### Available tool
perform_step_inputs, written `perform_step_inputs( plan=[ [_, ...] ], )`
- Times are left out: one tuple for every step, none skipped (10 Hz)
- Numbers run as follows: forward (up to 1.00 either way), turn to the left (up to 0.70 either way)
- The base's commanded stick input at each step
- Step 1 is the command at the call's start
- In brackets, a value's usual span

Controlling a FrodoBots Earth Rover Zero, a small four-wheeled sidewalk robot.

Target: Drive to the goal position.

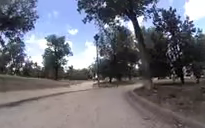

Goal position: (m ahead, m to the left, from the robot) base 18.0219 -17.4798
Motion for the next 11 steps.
perform_step_inputs(
  plan=[
    [1.00,0.00],
    [1.00,0.00],
    [1.00,0.00],
    [1.00,0.00],
    [1.00,0.00],
    [1.00,0.00],
    [1.00,0.00],
    [1.00,0.00],
    [1.00,0.00],
    [1.00,0.00],
    [1.00,0.00]
  ],
)
